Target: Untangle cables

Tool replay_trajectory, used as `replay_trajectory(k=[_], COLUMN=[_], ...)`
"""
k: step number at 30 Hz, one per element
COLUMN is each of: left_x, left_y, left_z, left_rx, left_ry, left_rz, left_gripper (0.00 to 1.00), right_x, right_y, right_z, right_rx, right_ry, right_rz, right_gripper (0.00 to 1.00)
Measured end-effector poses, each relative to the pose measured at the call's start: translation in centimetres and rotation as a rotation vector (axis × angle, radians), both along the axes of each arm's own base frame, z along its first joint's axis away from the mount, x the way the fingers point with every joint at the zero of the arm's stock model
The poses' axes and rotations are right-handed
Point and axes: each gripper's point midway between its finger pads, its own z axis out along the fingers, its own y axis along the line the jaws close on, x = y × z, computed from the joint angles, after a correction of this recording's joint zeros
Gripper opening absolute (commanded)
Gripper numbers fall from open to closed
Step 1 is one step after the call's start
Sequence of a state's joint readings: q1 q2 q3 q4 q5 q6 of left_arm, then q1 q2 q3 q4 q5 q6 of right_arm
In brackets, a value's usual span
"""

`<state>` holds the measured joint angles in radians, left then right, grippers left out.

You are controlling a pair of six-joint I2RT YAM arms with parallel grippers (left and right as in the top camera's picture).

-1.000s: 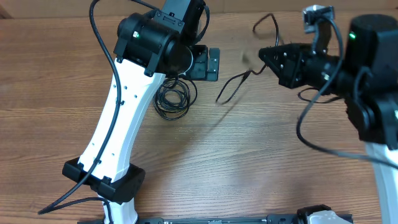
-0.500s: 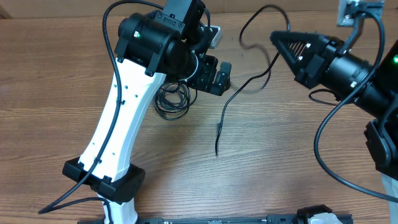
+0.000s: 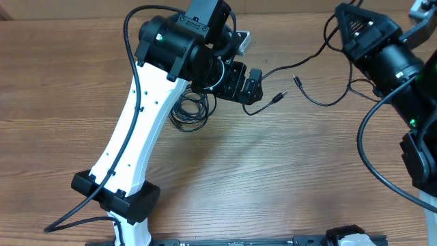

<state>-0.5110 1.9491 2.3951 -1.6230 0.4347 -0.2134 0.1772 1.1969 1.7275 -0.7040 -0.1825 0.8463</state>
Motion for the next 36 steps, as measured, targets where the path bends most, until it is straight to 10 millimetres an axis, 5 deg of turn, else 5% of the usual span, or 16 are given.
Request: replay_trajectory(k=[12, 18, 26, 36], left_x=[0.1, 0.3, 0.8, 1.0], left_y=[-0.3, -0.6, -0.9, -0.7], left_z=[-0.6, -2.7, -6.2, -6.4], left_rx=[0.081, 0.133, 0.173, 0.187], left_ry=[-0.099, -0.091, -0.056, -0.067], left_rz=[-0.084, -0.103, -0.119, -0.128], left_gripper=[1.0, 0.99, 0.65, 0.29], right_x=[2.3, 2.7, 2.5, 2.5], right_y=[0.5, 0.8, 1.1, 1.2], right_z=[-1.9, -0.8, -0.9, -0.9], right_rx=[0.112, 0.169, 0.201, 0.207], right_ry=[0.102, 0.074, 0.094, 0.098], right_rz=[-0.013, -0.001, 0.013, 0.019], right_gripper=[0.04, 0.04, 0.04, 0.04])
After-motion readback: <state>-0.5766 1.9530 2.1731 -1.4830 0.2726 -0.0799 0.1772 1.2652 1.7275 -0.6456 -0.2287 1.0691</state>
